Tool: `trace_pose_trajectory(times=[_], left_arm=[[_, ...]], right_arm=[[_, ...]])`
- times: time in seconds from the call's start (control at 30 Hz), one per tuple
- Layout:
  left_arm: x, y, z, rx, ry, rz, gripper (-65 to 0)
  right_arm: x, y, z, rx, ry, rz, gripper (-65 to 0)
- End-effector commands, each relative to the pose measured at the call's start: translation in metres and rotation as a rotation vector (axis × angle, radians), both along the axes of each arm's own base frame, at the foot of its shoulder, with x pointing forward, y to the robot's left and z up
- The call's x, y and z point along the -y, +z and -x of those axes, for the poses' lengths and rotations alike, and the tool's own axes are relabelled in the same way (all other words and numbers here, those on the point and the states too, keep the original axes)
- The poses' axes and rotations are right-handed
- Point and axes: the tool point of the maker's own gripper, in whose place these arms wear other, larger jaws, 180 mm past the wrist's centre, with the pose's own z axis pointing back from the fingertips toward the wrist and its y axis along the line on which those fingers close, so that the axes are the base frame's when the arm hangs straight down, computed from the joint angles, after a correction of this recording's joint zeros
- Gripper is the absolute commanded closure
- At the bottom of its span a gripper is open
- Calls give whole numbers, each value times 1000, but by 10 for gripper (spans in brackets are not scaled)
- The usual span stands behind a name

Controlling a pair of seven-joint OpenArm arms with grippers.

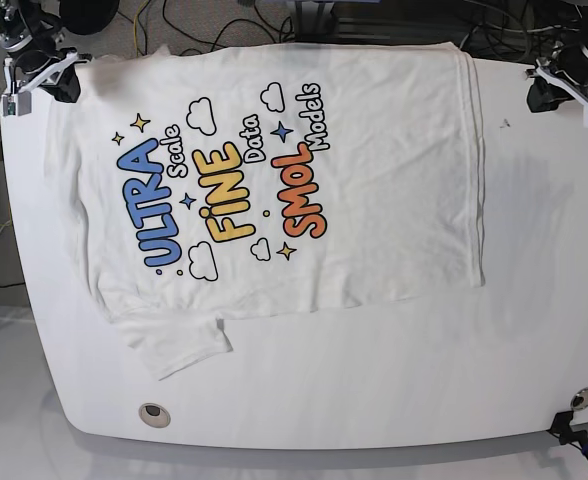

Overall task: Fold the T-shirt properly
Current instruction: 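Drag the shirt by its shoulders toward the robot base with both grippers, then open both grippers and release the shoulders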

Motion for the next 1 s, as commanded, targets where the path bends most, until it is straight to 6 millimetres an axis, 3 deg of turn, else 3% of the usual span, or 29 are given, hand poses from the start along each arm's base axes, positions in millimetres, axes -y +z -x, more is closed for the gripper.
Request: trace_pose_trajectory(times=[0.0,0.23,0.37,0.43,0.57,0.73,0.97], left_arm=[[0,9,-4,23,-15,0,-70],[0,9,-5,21,-5,6,-123],[1,7,-3,14,-1,14,-115],[1,7,-4,14,-2,15,-123],[0,7,-4,14,10,22,-130],[2,7,-5,10,4,25,-141],[3,6,-4,4,-1,27,-145]], right_arm=[[-12,2,-17,20,70,29,-22],[-24,-8,-26,-6,106,42,-36],[-29,3,-28,2,155,87,-19],[-29,5,-29,-1,167,103,-80],[-29,-1,-27,-10,168,99,-311],[-36,-4,-32,-12,212,89,-336],[-69,-18,-42,-32,325,41,-342]])
